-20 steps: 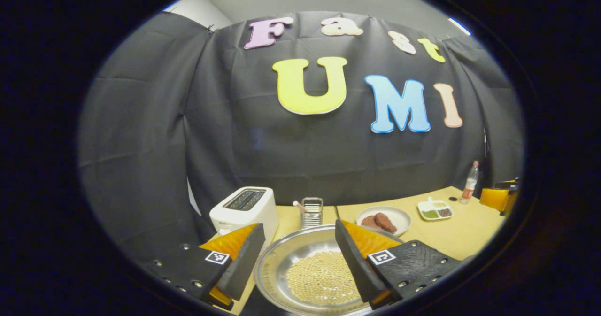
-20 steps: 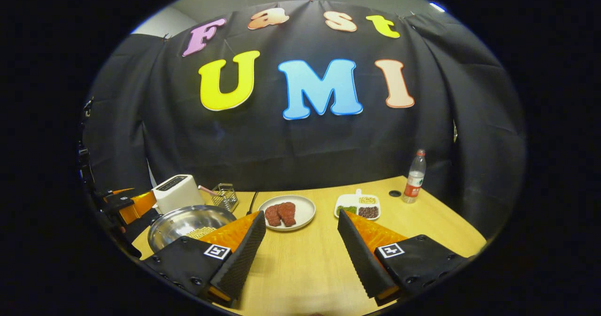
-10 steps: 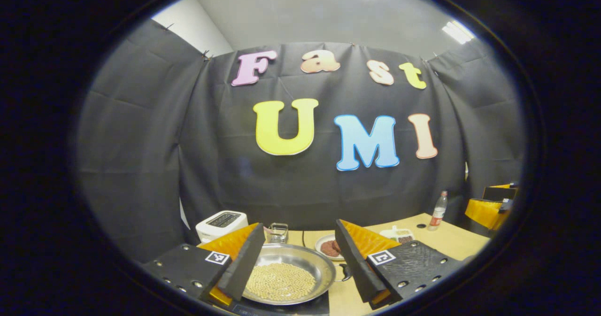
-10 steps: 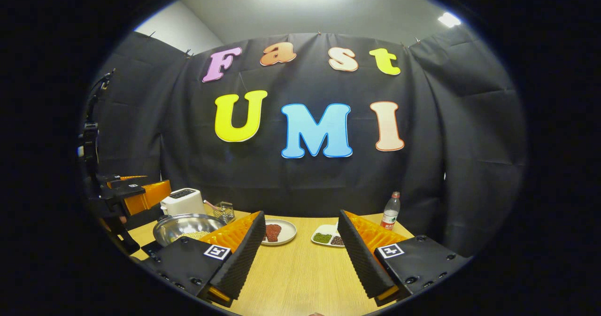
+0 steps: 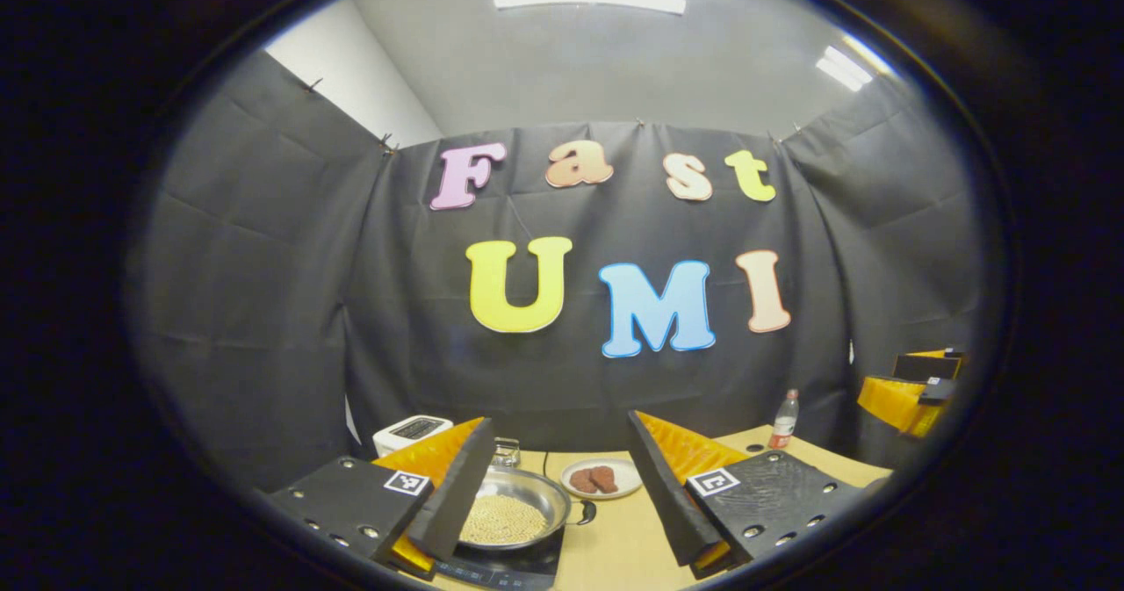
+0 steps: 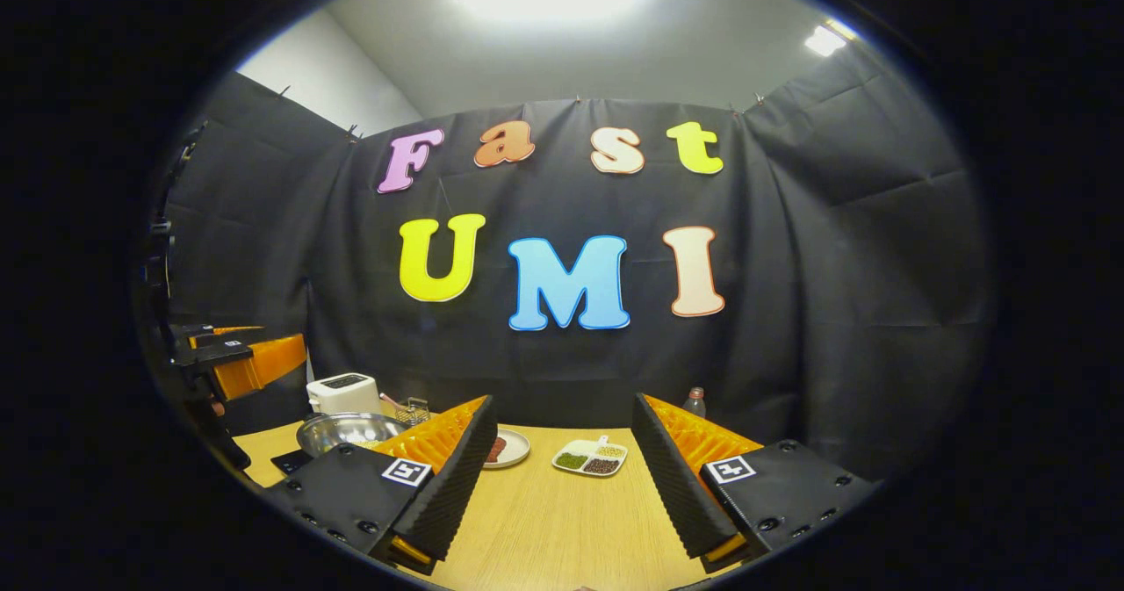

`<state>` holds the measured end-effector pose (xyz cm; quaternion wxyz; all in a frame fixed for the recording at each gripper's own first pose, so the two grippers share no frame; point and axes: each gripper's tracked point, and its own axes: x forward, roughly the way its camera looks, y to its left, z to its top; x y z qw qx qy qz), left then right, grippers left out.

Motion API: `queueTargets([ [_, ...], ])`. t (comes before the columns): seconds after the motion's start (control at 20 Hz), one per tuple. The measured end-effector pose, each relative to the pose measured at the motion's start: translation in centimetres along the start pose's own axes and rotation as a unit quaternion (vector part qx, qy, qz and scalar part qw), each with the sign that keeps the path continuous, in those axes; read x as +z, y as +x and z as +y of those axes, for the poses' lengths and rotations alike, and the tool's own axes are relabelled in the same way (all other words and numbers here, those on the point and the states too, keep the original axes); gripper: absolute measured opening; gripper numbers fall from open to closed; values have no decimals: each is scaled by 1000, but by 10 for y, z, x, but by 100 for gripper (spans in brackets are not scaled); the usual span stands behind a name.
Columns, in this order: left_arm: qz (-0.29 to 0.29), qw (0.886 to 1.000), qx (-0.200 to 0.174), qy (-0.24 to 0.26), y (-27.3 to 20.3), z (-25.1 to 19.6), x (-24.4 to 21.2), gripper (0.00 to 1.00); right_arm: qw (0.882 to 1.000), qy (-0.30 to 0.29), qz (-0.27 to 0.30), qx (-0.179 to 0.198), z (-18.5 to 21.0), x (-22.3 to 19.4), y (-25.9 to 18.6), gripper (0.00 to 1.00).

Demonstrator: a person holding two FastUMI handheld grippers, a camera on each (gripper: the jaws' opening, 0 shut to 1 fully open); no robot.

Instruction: First push the handle of the pot to place it horizontally, then grasp the pot with both hands and set it on the induction cooktop.

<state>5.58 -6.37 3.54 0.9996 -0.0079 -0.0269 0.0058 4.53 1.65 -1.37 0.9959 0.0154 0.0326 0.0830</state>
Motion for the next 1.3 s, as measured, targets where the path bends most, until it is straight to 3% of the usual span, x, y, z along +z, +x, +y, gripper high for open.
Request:
queueTargets([
  [0.25,-9,1000,-18,19,-35,-15,15,88,1000,8,-6,-4,-13,9,-28,98],
  [0.6,-10,999,-30,39,-70,3,24,88,999,10,-9,-36,-23,12,-57,98],
  [1.25,0,999,-44,16,-107,39,10,88,997,-11,-25,-74,-24,18,-98,98],
  [1.3,-1,999,-44,14,-108,40,12,90,997,-11,-29,-76,-24,21,-100,92],
])
